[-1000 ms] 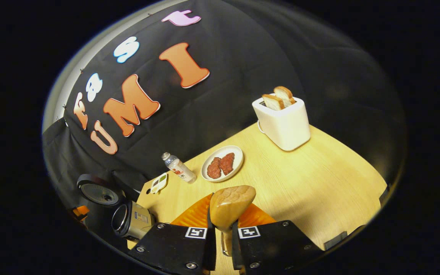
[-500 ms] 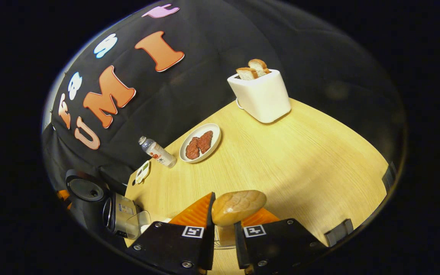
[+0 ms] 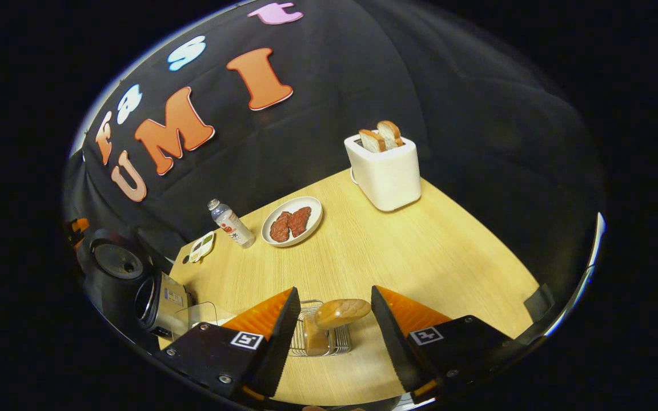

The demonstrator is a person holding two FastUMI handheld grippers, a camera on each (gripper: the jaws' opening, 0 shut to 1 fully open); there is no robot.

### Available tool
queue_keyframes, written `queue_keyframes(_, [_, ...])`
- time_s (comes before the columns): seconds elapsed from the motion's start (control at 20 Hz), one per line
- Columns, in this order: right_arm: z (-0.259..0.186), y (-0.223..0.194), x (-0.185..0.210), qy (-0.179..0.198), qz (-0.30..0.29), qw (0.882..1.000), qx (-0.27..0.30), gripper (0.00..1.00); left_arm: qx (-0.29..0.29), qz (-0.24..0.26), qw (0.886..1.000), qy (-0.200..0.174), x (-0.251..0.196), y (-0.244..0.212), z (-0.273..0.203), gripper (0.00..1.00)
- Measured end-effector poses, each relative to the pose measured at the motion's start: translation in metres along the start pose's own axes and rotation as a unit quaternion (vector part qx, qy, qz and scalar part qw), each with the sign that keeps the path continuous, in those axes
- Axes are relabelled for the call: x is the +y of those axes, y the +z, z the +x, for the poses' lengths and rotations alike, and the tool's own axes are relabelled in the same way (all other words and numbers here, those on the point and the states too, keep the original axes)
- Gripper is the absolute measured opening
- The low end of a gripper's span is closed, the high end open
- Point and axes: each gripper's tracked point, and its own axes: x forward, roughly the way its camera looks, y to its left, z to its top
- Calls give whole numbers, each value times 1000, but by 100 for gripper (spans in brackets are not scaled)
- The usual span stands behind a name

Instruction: Close the left gripper, press the button to open the rice cooker; take a wooden spoon from the chopstick holder with the right hand, scoop a spoonful of rice and pour it into the rice cooker, then put the wooden spoon back into the chopstick holder.

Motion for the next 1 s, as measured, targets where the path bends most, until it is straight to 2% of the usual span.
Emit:
queue_keyframes(0.1, [-6,16,9,0,-15,1000,-16,82,37,-15,999,-15,-7,-18,12,100])
queue_keyframes(0.15, [-9,23,16,6,-19,1000,-22,82,36,-33,998,-28,-12,-17,14,100])
queue_keyframes(0.2, [-11,28,24,12,-22,999,-25,82,46,-34,998,-28,-10,-22,16,94])
queue_keyframes(0.25, [-12,35,30,16,-24,999,-30,82,57,-36,997,-32,-10,-29,14,100])
queue_keyframes(0.3, [-12,40,35,18,-26,999,-37,82,65,-40,996,-35,-11,-36,12,96])
queue_keyframes(0.35, [-12,44,40,21,-28,999,-41,82,67,-41,996,-36,-12,-40,8,96])
queue_keyframes(0.4, [-13,47,43,23,-31,998,-44,82,70,-40,996,-38,-13,-45,2,100])
queue_keyframes(0.5, [-13,50,50,26,-40,998,-49,82,81,-42,995,-44,-17,-63,-13,96])
queue_keyframes(0.75, [-9,52,64,35,-55,997,-48,82,140,-60,987,-52,-25,-138,-44,100])
queue_keyframes(0.8, [-8,52,66,37,-57,997,-46,82,146,-60,986,-51,-24,-148,-47,96])
queue_keyframes(0.85, [-7,53,68,37,-59,997,-45,82,146,-61,986,-50,-24,-151,-51,100])
queue_keyframes(1.0, [-5,51,76,47,-65,996,-42,82,147,-62,986,-44,-27,-166,-56,100])
